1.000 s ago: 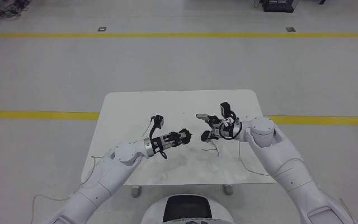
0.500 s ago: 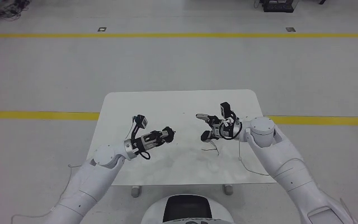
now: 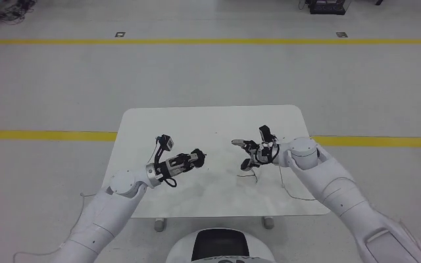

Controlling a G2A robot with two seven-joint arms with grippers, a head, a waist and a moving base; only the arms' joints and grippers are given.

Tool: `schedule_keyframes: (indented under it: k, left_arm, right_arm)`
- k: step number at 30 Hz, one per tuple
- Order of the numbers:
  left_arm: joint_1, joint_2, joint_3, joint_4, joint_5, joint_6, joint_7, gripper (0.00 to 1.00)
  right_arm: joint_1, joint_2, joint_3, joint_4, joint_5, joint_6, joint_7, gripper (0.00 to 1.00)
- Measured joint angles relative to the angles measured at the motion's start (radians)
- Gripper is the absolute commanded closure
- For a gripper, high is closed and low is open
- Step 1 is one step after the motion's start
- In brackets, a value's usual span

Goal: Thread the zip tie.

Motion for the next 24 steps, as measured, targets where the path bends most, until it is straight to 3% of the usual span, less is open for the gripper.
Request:
schedule_keyframes:
  k: [7, 14, 16, 19, 24]
  left_arm:
    - [0.0, 0.0, 0.0, 0.0, 0.0, 0.0, 0.0, 1.0]
    - [0.0, 0.0, 0.0, 0.0, 0.0, 0.0, 0.0, 1.0]
    - [0.0, 0.0, 0.0, 0.0, 0.0, 0.0, 0.0, 1.0]
    - [0.0, 0.0, 0.0, 0.0, 0.0, 0.0, 0.0, 1.0]
    - [0.0, 0.0, 0.0, 0.0, 0.0, 0.0, 0.0, 1.0]
  right_arm:
    - [0.122, 0.055, -0.251, -0.037, 0.211, 0.0, -0.226, 0.0]
    - [0.301, 0.141, -0.578, -0.173, 0.495, 0.0, -0.466, 0.0]
    - [0.298, 0.141, -0.597, -0.173, 0.498, 0.0, -0.463, 0.0]
    - [0.293, 0.14, -0.557, -0.171, 0.48, 0.0, -0.452, 0.0]
    - [0.292, 0.14, -0.557, -0.173, 0.479, -0.001, -0.453, 0.0]
